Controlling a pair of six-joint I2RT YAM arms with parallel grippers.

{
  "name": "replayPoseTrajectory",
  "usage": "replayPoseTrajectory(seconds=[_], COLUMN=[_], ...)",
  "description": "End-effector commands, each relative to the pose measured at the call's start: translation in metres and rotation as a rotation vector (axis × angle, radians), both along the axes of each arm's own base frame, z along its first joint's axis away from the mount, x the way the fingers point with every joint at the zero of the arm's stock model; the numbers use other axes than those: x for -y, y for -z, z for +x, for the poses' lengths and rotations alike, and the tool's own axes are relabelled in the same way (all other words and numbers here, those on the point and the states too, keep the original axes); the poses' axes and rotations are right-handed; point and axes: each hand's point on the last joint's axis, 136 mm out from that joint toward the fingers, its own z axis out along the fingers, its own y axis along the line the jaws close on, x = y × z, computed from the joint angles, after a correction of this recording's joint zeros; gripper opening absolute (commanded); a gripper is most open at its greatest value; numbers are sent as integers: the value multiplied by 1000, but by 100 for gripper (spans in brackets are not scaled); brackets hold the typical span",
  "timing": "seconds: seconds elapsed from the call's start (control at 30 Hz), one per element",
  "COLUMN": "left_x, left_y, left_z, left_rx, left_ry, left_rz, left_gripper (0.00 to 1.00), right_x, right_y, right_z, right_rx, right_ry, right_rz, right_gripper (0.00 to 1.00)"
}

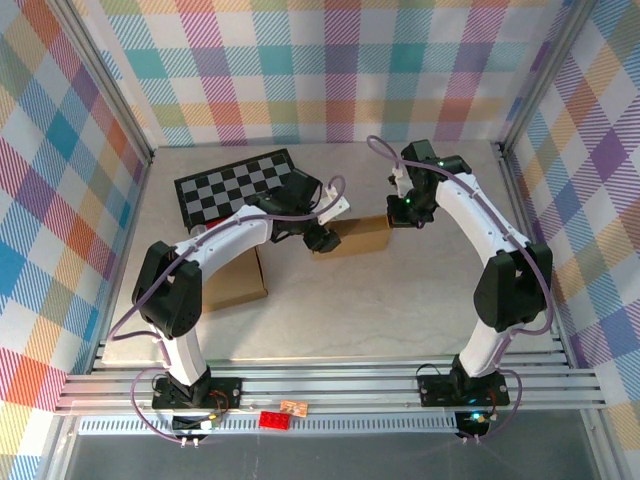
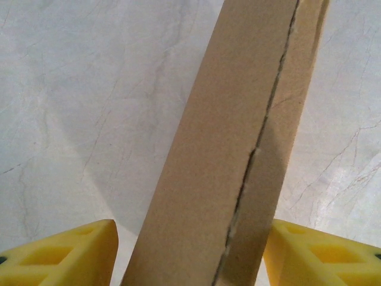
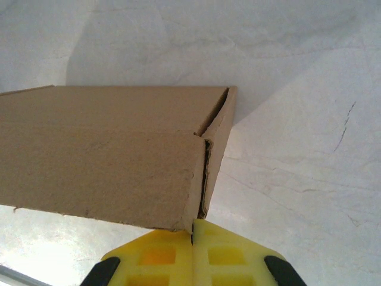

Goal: Fold the paper box

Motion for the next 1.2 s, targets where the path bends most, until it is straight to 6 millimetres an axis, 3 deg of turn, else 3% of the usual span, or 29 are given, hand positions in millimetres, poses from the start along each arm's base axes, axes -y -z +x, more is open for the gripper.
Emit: replayPoseTrajectory(seconds=[0.0, 0.13, 0.33, 0.57, 0.77, 0.87, 1.17], left_x=[3, 1, -5, -39, -72, -71, -62], left_y=[-11, -18, -46, -67, -66, -62, -49], left_z=[7, 9, 14, 15, 3, -5, -2], left_rx=[-26, -15, 15, 44, -68, -122, -145], left_ry=[-19, -42, -142, -352, -476, -451, -409], left_rz=[-55, -70, -133, -176, -127, -93, -50], left_gripper=[64, 69, 72, 74, 60, 52, 46], right_x=[2, 2, 0, -2, -1, -2, -2], right_y=[4, 5, 4, 5, 4, 2, 2], right_z=[5, 6, 6, 6, 6, 6, 6], right_rx=[21, 21, 16, -2, -13, -15, -20], right_ry=[-13, -12, -6, 6, 11, 11, 13], right_rz=[-11, -11, -2, 1, -1, 0, -1], right_gripper=[0, 0, 0, 0, 0, 0, 0])
